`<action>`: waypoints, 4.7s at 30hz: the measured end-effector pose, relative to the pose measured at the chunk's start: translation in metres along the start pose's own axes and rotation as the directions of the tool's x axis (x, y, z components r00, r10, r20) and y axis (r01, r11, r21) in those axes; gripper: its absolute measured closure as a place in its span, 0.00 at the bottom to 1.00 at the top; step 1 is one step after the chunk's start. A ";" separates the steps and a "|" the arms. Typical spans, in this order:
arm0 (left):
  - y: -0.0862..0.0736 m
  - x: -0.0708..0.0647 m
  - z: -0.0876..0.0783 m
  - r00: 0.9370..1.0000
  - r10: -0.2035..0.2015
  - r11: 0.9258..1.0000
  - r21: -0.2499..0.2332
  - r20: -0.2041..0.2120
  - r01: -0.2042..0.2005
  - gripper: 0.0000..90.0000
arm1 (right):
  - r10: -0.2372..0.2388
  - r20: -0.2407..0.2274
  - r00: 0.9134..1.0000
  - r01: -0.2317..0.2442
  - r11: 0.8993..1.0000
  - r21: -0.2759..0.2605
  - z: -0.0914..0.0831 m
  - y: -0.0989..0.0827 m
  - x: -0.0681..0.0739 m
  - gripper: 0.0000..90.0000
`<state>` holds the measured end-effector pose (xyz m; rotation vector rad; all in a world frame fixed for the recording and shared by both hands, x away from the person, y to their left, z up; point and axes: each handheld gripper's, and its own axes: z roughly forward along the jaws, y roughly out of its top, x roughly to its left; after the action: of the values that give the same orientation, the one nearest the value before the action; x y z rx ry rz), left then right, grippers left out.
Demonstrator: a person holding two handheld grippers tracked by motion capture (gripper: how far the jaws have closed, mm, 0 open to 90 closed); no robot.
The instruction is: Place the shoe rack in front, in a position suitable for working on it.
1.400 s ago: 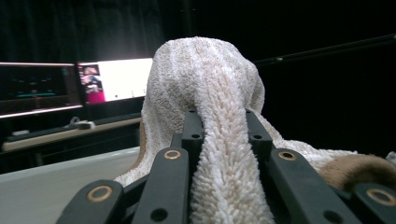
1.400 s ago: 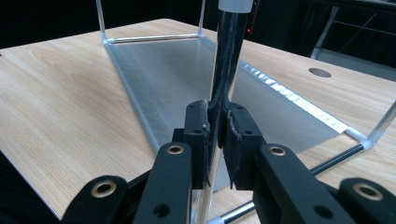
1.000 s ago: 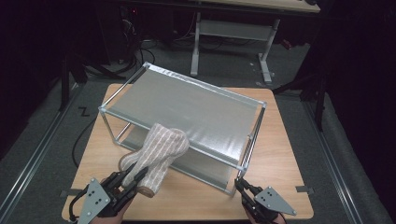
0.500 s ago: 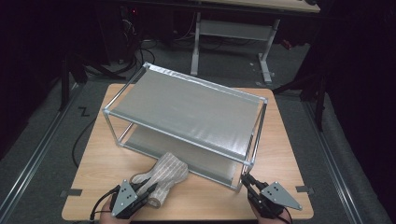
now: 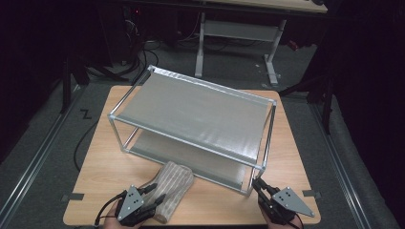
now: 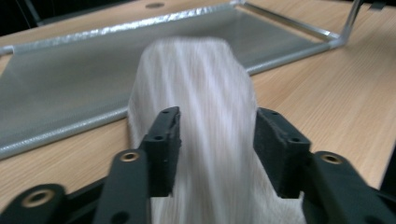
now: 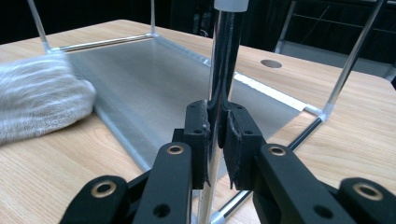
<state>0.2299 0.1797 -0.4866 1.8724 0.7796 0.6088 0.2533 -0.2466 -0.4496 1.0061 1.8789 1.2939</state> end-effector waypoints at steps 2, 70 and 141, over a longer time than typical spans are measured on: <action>0.000 -0.001 0.000 1.000 0.003 1.000 0.008 -0.006 -0.003 0.53 | 0.006 0.003 1.000 -0.006 1.000 0.001 0.000 0.000 -0.002 0.89; -0.003 0.007 0.000 0.997 -0.021 1.000 0.006 -0.077 0.022 0.80 | 0.028 0.111 0.993 -0.061 0.950 0.305 0.056 -0.026 -0.021 0.63; 0.003 0.097 0.030 0.946 -0.211 0.974 0.024 -0.246 0.223 0.73 | 0.015 0.128 0.992 -0.065 0.919 0.388 0.058 -0.035 -0.024 0.67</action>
<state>0.3166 0.2322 -0.4888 1.7466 1.1552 0.6893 0.3060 -0.2485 -0.4989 1.3008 2.0741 0.8665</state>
